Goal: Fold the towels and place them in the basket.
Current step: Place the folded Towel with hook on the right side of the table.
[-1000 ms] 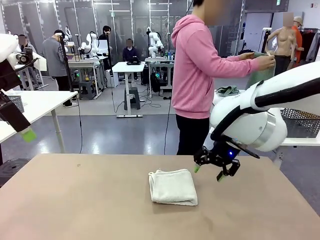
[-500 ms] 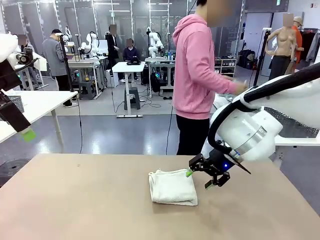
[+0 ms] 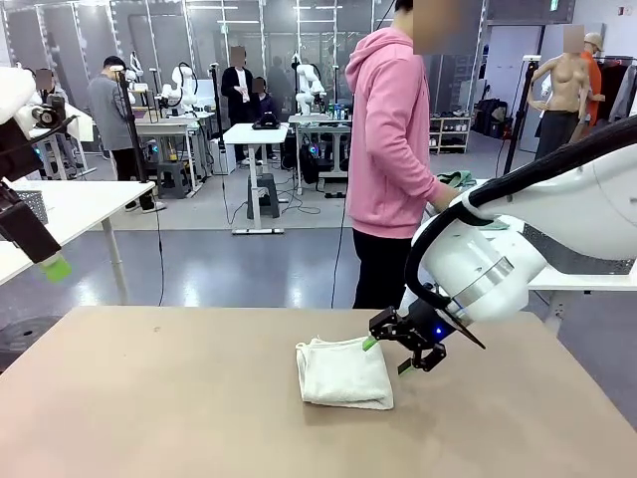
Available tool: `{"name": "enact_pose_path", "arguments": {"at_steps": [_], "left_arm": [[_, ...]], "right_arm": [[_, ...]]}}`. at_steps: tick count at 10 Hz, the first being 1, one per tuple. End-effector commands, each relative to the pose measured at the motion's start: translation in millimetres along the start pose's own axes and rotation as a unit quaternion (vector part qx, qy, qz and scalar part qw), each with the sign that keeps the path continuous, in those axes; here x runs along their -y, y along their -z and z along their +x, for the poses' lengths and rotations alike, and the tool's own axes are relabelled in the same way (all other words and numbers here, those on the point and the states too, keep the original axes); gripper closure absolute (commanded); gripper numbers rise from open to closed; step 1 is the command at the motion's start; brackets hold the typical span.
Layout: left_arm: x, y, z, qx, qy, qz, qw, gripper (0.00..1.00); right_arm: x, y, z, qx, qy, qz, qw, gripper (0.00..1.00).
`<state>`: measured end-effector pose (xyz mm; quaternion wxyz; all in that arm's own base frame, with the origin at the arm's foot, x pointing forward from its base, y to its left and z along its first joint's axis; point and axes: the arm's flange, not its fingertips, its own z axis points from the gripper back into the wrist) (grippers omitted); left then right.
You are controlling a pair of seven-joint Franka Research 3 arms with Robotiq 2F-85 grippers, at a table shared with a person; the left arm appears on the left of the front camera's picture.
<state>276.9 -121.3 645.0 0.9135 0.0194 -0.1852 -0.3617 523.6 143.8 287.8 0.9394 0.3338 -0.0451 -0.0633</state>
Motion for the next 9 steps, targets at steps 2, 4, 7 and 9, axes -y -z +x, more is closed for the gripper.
{"name": "enact_pose_path", "arguments": {"at_steps": [2,4,7,9], "left_arm": [[-1,-2,1,-0.002,-0.001,0.009,1.0,0.0],[-1,-2,1,-0.002,-0.001,0.009,1.0,0.0],[-1,-2,1,-0.002,-0.001,0.009,1.0,0.0],[-1,-2,1,-0.002,-0.001,0.009,1.0,0.0]], "right_arm": [[1,17,12,-0.008,-0.005,0.028,1.0,0.0],[-4,23,16,-0.016,0.001,0.025,1.0,0.0],[-6,26,15,-0.024,0.006,0.022,0.999,0.0],[-5,31,16,-0.023,0.011,0.018,1.0,0.41]]}}
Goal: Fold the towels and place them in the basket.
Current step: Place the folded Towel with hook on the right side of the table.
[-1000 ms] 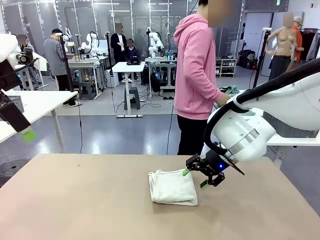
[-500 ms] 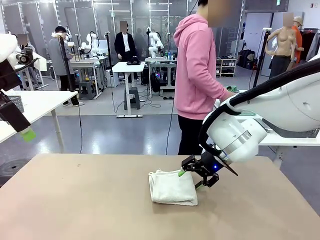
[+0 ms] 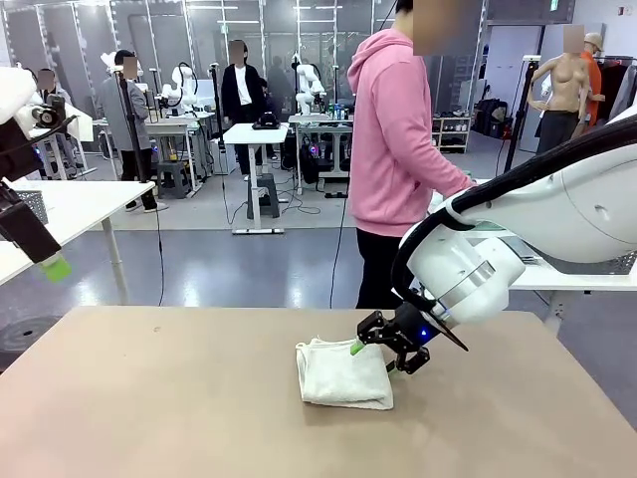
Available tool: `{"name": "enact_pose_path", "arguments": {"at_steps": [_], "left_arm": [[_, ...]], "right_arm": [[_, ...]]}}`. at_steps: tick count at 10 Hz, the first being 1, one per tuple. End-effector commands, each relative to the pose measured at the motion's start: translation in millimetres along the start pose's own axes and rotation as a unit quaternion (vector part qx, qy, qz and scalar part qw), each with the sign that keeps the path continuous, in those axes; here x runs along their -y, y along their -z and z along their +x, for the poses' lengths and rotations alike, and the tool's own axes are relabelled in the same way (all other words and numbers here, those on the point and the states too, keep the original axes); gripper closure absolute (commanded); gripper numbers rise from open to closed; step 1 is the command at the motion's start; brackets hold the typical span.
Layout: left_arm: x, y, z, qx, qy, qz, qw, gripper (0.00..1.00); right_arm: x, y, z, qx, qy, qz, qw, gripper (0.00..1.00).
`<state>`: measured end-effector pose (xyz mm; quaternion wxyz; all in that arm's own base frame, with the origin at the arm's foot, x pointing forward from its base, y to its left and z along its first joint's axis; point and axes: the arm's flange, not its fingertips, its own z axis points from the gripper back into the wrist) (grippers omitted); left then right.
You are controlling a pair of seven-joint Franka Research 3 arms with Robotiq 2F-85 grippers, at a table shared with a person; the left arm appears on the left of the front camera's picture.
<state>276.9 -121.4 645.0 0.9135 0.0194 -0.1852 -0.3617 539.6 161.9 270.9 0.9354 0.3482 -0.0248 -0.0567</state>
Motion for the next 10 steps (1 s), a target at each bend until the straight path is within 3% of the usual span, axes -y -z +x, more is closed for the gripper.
{"name": "enact_pose_path", "arguments": {"at_steps": [1,2,10], "left_arm": [[-0.5,-2.5,1.5,-0.002,-0.001,0.009,1.0,0.0],[-0.5,-2.5,1.5,-0.002,-0.001,0.009,1.0,0.0],[-0.5,-2.5,1.5,-0.002,-0.001,0.009,1.0,0.0]], "right_arm": [[-1.3,5.6,3.1,0.001,0.008,0.003,1.0,0.7],[-1.9,6.1,2.4,0.002,0.009,0.001,1.0,1.0],[-7.5,12.5,-6.7,0.01,0.018,-0.014,1.0,1.0]]}}
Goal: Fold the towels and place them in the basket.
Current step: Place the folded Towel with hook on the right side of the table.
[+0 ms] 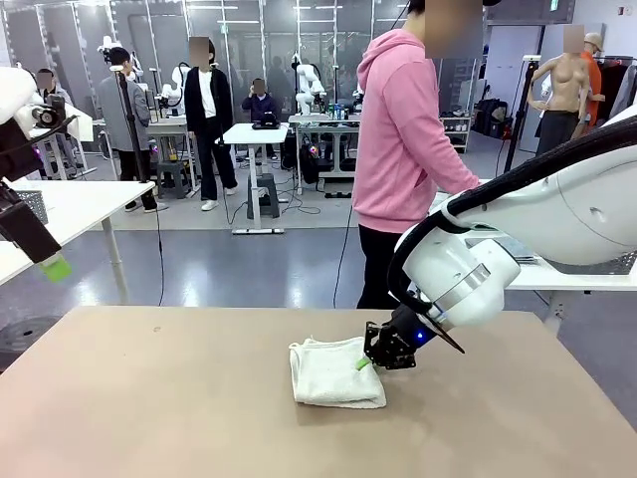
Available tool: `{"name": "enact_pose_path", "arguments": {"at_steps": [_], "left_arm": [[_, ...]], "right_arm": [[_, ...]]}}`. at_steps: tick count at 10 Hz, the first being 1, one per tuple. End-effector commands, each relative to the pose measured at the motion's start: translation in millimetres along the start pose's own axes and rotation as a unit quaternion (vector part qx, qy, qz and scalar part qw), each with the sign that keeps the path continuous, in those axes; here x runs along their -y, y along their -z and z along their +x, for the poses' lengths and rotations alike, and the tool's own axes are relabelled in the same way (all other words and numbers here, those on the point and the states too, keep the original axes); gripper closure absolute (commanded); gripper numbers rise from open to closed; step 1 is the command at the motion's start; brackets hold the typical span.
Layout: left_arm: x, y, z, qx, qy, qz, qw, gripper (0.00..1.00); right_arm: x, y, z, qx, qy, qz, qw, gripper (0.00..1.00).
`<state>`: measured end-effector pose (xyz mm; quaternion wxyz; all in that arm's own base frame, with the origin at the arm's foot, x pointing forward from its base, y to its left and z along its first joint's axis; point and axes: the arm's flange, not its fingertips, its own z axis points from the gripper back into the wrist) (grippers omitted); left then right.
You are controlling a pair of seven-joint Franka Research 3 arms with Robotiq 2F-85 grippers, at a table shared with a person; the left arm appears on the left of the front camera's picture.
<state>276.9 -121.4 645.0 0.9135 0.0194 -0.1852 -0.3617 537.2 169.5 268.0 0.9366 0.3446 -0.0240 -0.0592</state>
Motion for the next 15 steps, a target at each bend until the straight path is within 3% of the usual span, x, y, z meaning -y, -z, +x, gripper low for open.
{"name": "enact_pose_path", "arguments": {"at_steps": [1,6,7,8,11,15], "left_arm": [[-1,-3,1,-0.002,-0.001,0.009,1.0,0.0],[-1,-3,1,-0.002,-0.001,0.009,1.0,0.0],[-1,-3,1,-0.002,-0.001,0.009,1.0,0.0],[-1,-3,1,-0.002,-0.001,0.009,1.0,0.0],[-1,-3,1,-0.002,-0.001,0.009,1.0,0.0],[-1,-3,1,-0.002,-0.001,0.009,1.0,0.0]], "right_arm": [[0,-1,0,-0.002,-0.002,0.002,1.0,1.0],[0,-1,0,-0.002,-0.002,0.002,1.0,1.0],[0,0,0,0.0,0.0,0.0,1.0,0.94],[-10,-30,-6,-0.001,-0.019,0.005,1.0,0.95],[7,-80,-13,0.006,-0.056,-0.011,0.998,0.95],[86,-162,-14,0.048,-0.043,-0.053,0.997,0.95]]}}
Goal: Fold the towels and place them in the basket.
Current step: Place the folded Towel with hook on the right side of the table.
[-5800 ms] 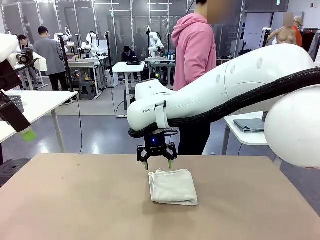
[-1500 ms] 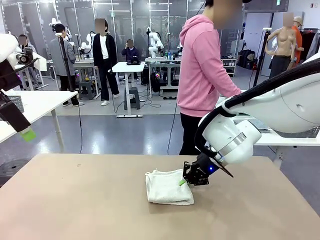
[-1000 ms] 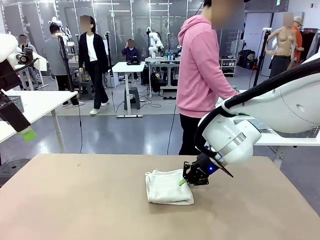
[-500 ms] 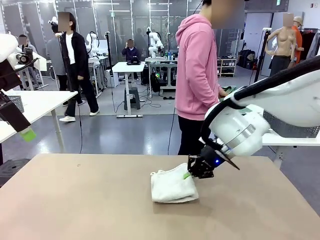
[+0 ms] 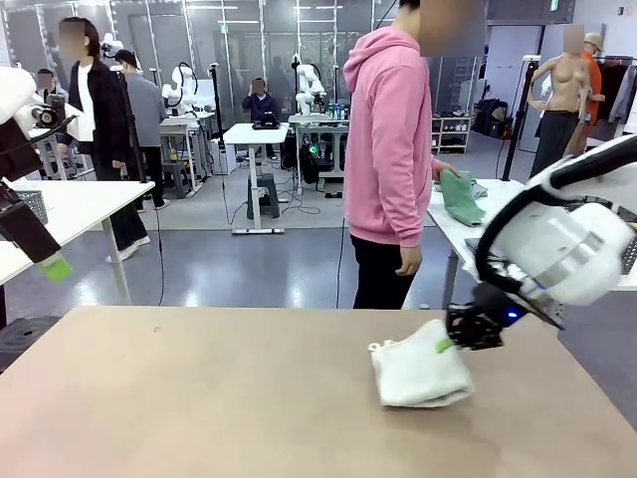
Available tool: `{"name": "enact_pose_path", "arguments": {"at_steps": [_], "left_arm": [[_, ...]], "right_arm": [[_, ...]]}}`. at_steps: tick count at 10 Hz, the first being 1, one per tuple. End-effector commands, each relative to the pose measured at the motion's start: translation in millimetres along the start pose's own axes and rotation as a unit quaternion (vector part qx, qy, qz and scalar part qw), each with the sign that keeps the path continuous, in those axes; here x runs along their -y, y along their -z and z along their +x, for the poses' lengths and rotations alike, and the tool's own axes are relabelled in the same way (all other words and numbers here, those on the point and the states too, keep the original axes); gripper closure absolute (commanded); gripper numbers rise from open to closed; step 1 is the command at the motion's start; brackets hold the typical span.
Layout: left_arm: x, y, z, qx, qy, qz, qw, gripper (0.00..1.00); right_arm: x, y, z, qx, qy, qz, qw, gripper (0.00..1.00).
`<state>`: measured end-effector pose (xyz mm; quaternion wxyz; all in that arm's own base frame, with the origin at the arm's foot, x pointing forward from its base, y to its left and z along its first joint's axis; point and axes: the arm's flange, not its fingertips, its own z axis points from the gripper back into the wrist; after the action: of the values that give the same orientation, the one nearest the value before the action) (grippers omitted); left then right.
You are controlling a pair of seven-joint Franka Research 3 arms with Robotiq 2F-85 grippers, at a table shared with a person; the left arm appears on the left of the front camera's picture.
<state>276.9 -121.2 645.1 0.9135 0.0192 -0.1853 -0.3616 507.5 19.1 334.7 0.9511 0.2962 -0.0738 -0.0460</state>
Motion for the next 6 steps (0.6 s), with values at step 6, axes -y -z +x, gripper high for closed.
{"name": "enact_pose_path", "arguments": {"at_steps": [6], "left_arm": [[0,-2,1,-0.002,-0.001,0.009,1.0,0.0]], "right_arm": [[125,-62,9,0.023,0.014,-0.065,0.998,0.95]]}}
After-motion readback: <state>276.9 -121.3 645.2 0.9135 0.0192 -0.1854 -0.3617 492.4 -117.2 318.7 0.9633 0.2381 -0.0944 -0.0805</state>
